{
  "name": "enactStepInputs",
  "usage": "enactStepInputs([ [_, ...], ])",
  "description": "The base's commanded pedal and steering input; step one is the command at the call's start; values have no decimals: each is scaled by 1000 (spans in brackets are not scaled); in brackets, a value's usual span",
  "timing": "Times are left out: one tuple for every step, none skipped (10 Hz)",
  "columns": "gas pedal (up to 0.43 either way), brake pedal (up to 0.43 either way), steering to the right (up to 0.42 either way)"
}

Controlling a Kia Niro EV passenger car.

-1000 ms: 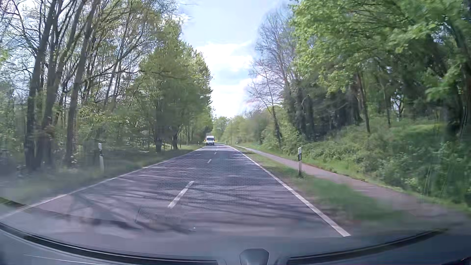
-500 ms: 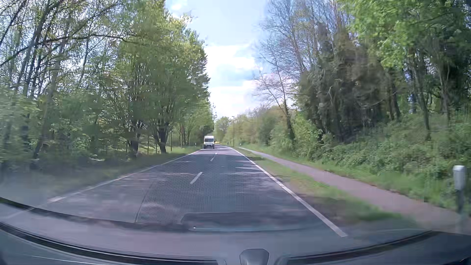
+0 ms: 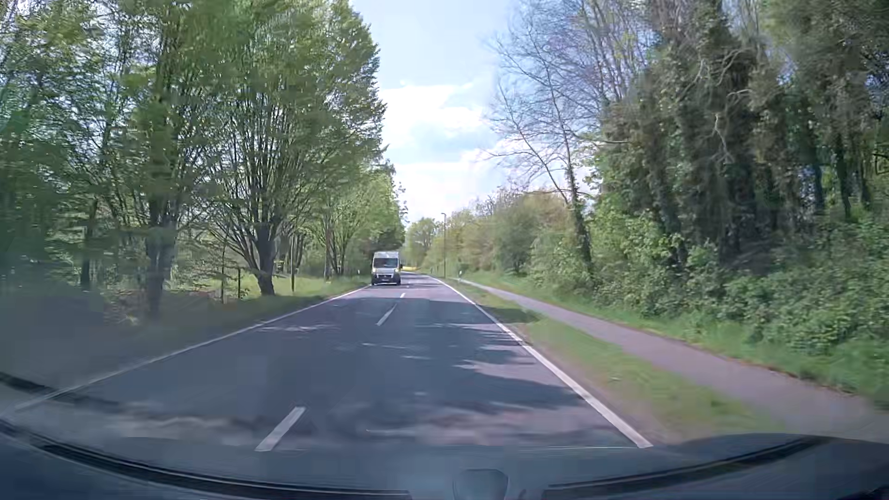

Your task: Follow the waypoints while adhering to traffic rules and regulations

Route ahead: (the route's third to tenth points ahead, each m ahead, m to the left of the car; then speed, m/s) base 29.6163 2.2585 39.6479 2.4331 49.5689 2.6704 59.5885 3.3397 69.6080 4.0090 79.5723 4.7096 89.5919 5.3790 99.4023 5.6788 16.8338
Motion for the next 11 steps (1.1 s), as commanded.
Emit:
enactStepInputs([
  [59, 0, -6],
  [59, 0, -6],
  [59, 0, -6],
  [59, 0, -6],
  [59, 0, -6],
  [59, 0, -6],
  [59, 0, -6],
  [59, 0, -6],
  [59, 0, -7],
  [59, 0, -7],
  [59, 0, -7],
])
